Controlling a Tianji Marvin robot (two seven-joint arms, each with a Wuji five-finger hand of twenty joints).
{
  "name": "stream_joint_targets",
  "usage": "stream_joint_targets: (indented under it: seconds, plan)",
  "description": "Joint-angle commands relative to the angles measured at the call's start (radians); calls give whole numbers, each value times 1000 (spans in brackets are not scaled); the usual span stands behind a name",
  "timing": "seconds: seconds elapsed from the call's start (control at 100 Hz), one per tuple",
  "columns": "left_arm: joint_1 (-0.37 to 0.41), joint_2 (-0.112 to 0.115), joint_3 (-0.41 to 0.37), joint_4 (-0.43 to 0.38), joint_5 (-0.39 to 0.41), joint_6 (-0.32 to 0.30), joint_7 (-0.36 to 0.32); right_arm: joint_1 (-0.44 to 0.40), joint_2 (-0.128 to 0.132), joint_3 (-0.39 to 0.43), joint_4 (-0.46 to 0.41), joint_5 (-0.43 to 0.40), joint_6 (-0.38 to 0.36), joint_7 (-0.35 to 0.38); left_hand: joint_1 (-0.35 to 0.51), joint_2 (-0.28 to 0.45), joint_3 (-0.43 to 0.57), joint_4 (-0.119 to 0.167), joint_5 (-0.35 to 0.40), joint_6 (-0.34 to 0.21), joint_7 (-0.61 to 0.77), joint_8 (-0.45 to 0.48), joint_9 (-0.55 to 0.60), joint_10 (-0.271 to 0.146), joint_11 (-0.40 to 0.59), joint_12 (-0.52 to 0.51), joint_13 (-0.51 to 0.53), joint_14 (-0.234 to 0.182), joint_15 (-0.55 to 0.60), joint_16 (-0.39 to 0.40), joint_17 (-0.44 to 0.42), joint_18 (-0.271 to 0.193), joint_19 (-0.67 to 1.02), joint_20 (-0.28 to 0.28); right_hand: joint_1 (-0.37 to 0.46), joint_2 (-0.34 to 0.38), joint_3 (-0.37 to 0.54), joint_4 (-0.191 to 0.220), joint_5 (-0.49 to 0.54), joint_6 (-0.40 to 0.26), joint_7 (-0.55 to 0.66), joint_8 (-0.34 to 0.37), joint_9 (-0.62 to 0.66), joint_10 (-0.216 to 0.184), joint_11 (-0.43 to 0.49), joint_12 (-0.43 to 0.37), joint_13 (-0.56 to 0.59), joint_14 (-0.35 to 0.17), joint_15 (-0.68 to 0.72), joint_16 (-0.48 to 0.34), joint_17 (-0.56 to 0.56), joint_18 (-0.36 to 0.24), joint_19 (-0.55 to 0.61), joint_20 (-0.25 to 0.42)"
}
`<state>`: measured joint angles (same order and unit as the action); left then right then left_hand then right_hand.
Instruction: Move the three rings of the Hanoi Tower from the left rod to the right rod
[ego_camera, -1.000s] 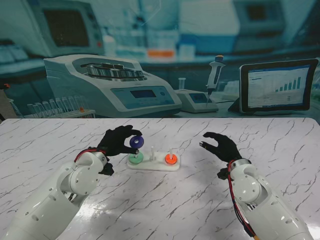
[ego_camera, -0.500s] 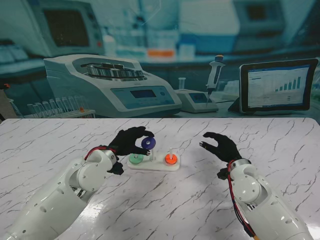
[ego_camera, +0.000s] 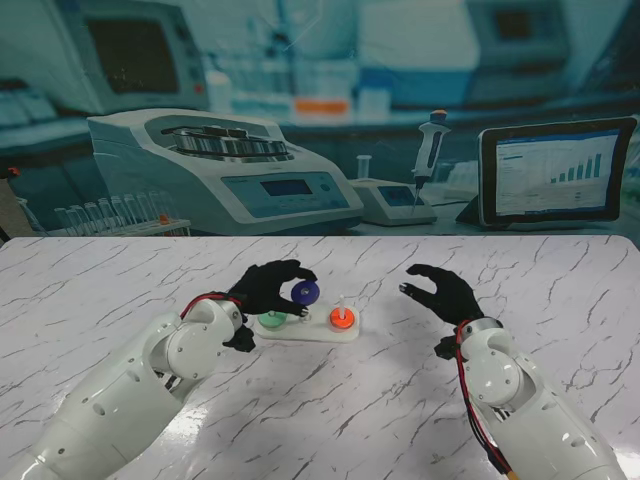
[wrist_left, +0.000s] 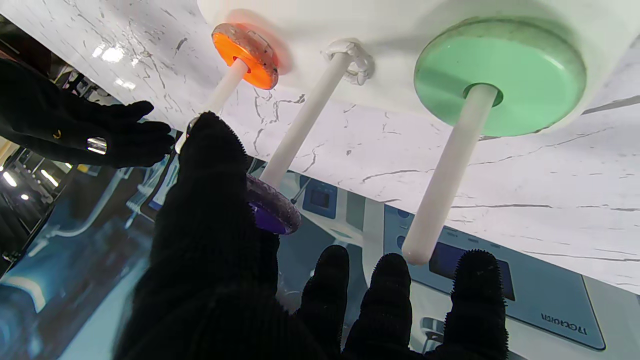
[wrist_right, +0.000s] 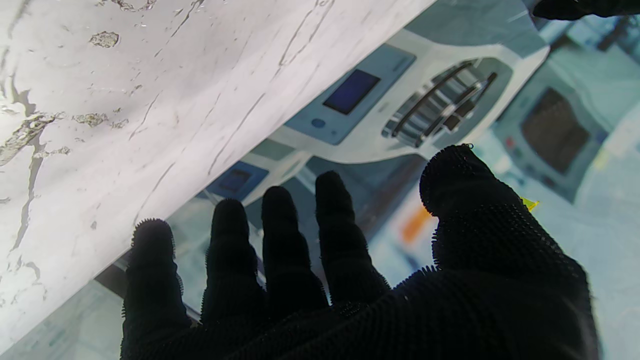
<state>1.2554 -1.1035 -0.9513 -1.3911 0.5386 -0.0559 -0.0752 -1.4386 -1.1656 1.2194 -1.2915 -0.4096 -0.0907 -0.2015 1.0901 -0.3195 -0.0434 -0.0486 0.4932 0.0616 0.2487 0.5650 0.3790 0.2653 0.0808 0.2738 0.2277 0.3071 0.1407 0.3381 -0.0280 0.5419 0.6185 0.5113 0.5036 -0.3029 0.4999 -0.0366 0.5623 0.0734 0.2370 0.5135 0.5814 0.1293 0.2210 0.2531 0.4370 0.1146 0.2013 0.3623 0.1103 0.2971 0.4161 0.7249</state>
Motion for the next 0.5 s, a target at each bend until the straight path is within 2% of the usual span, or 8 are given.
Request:
stream_joint_targets:
  seconds: [0.0, 0.49]
  plan:
    - [-3, -6, 3, 5, 0, -13, -12, -6, -8, -3, -3, 3, -1, -1, 73, 58, 34, 10, 97, -88, 145, 53, 8, -9, -2, 6, 26, -6, 3, 9, 5, 19, 31, 6, 9, 17, -12, 35, -6, 8, 5, -9, -30, -3, 10, -6, 9, 0, 12, 6, -5, 17, 7, 15]
    - [-24, -11, 21, 30, -13, 6, -14, -6, -8, -4, -2, 4, -2, -1, 75, 60, 35, 11, 95, -83, 143, 51, 8, -7, -1, 7, 28, -4, 6, 11, 9, 18, 36, 8, 12, 17, -14, 35, -4, 11, 6, -9, -27, 0, 9, -5, 12, 4, 10, 5, -5, 25, 6, 15]
